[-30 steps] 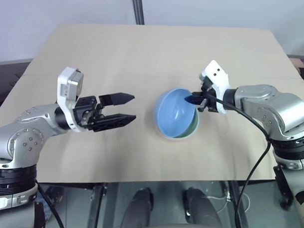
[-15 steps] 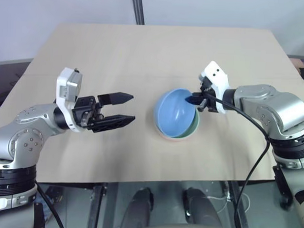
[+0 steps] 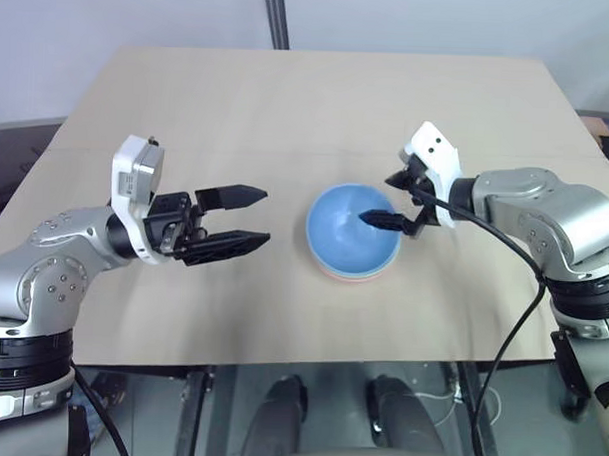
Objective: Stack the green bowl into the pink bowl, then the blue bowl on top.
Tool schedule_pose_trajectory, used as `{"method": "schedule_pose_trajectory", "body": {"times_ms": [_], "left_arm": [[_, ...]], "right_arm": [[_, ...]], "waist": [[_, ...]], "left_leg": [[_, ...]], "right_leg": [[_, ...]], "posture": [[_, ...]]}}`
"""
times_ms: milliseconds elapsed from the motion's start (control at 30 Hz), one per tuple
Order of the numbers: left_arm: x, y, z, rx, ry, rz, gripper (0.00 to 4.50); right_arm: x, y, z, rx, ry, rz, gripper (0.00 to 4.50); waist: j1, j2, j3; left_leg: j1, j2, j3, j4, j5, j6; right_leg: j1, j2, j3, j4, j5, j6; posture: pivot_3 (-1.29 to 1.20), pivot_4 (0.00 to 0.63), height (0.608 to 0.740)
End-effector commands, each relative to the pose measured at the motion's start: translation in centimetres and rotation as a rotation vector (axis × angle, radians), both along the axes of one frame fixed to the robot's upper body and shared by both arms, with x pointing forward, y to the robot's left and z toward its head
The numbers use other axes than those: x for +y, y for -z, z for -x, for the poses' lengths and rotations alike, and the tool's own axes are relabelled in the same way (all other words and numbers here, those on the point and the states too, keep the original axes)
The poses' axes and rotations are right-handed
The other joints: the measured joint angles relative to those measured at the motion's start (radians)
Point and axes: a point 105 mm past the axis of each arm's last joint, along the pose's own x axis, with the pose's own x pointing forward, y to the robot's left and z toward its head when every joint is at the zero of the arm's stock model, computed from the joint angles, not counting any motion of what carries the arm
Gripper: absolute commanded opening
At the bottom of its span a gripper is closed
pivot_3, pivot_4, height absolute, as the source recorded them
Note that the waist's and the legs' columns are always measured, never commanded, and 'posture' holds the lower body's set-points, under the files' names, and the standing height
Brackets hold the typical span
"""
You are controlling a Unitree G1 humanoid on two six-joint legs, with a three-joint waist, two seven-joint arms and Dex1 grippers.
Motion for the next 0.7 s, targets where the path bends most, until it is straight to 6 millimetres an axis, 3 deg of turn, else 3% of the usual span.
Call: {"method": "schedule_pose_trajectory", "body": {"times_ms": [33, 200, 333, 567, 700], "left_arm": [[0.0, -0.9, 0.2, -0.046, 0.010, -0.004, 4.50], [0.1, -0.8, 0.3, -0.045, 0.003, -0.014, 4.50], [0.4, -0.5, 0.2, -0.036, -0.020, -0.038, 4.50], [1.2, 0.3, -0.1, -0.041, -0.088, -0.081, 4.50], [2.0, 0.8, -0.2, -0.032, -0.124, -0.101, 4.50]], "right_arm": [[-0.5, -2.6, 1.0, -0.062, -0.035, -0.037, 4.44], [-2.3, -3.9, 2.9, -0.082, -0.095, -0.127, 4.44], [-5.4, -3.7, 3.8, -0.096, -0.056, -0.193, 4.44], [-11.6, -0.7, 6.3, -0.120, 0.038, -0.204, 4.44], [-15.4, -0.2, 7.7, -0.254, 0.093, -0.226, 4.44]], "waist": [[0.001, 0.000, 0.000], [0.006, 0.000, 0.000], [0.013, 0.000, 0.000], [0.026, -0.001, 0.000], [0.026, -0.001, 0.000]], "left_leg": [[0.000, 0.000, 0.000, 0.000, 0.000, 0.000], [0.000, 0.000, 0.000, 0.000, 0.000, 0.000], [0.000, 0.000, 0.000, 0.000, 0.000, 0.000], [0.000, 0.000, 0.000, -0.001, 0.000, 0.000], [0.001, 0.000, 0.000, 0.000, 0.000, 0.000]], "right_leg": [[0.000, 0.000, 0.000, 0.000, 0.000, 0.000], [0.000, 0.000, 0.000, -0.001, 0.000, 0.000], [0.001, 0.000, -0.001, -0.002, 0.000, 0.000], [0.001, 0.000, -0.001, -0.003, 0.000, 0.000], [0.003, 0.000, -0.001, -0.003, 0.000, 0.000]], "posture": [[0.00, 0.150, 0.740], [0.00, 0.150, 0.740], [0.00, 0.150, 0.740], [0.00, 0.150, 0.740], [0.00, 0.150, 0.740]]}}
